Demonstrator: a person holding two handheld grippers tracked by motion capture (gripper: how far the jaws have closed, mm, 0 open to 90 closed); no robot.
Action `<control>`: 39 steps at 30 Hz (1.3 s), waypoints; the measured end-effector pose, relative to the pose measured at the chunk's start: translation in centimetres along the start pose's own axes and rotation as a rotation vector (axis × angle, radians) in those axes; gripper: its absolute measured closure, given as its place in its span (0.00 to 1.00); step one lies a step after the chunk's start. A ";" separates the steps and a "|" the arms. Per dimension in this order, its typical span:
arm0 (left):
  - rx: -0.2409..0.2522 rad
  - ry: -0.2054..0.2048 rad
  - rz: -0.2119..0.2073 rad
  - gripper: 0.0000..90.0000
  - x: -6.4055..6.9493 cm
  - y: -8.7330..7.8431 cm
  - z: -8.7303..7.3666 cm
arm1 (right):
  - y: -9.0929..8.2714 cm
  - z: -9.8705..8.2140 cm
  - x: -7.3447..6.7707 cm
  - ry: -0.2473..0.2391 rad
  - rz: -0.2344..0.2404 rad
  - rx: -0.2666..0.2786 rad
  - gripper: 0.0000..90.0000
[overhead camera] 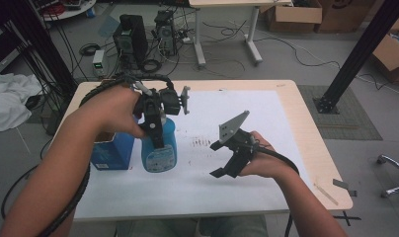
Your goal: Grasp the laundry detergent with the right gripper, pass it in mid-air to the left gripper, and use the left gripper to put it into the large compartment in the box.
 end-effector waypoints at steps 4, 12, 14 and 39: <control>0.032 -0.107 -0.009 0.44 -0.9 -2.1 -0.9 | -0.9 -0.5 0.5 -0.013 -0.014 -0.102 0.10; 0.068 -0.297 -0.002 0.44 -2.3 -5.2 -2.8 | -1.7 -1.3 1.0 -0.023 -0.008 -0.236 0.10; 0.065 -0.356 0.001 0.44 -2.9 -6.0 -3.5 | -1.9 -1.5 1.1 -0.026 -0.003 -0.275 0.10; 0.067 -1.010 -0.002 0.44 -9.2 -8.9 -12.5 | -3.9 -1.7 1.2 -0.070 0.019 -0.461 0.08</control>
Point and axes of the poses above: each handheld gripper's, and its own axes: y roughly forward along the jaws, z roughly out of its top, x roughly to its right, the point moved 6 cm from there along y, roughly forward along the jaws, and after that the axes turned 5 degrees about -x, right-handed, at the moved point
